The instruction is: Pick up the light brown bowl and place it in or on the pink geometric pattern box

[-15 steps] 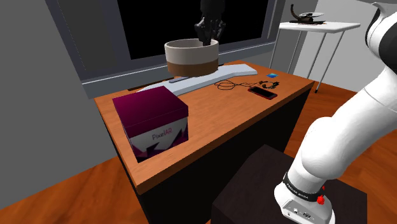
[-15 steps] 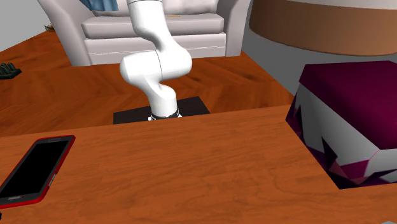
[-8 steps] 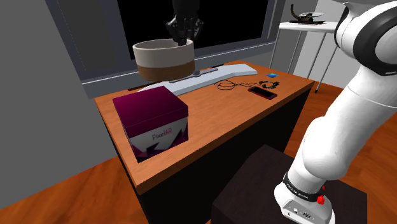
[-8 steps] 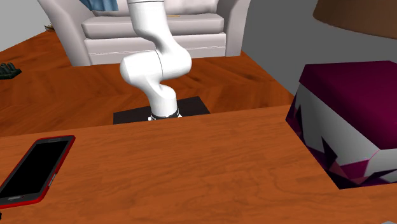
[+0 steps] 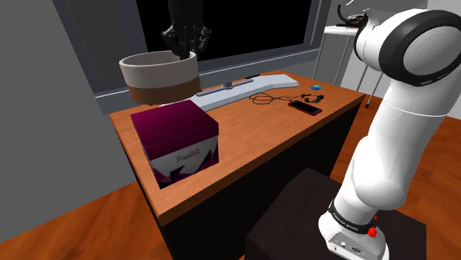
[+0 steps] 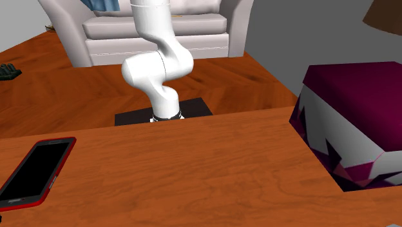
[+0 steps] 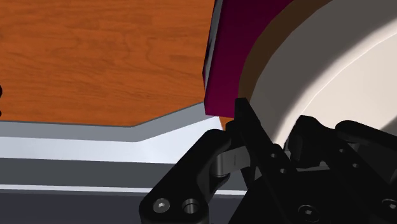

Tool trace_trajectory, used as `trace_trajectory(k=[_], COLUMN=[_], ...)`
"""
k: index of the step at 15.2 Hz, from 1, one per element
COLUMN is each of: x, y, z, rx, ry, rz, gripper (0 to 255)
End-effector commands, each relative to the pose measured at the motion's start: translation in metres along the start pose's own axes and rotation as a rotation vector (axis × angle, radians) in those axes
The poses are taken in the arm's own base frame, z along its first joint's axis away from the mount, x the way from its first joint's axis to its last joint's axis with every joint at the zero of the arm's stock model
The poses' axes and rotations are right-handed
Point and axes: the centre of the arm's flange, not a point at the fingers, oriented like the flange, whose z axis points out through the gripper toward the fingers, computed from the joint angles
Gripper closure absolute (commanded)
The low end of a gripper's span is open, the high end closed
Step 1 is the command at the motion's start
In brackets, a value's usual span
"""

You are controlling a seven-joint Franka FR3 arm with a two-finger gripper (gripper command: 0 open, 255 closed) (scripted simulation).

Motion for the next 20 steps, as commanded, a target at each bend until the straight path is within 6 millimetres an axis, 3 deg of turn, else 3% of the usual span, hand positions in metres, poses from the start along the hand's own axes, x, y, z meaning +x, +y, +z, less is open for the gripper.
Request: trace_trajectory(k=[1,13,20], x=[-0.001,-0.006,-0.006], y=[0.0,-0.001,-0.001], z=[0.01,0.073,0.073], rx=[0.001,0.001,0.001], ry=[0.002,0.002,0.002], rz=[0.001,0.001,0.001], gripper=[255,255,255])
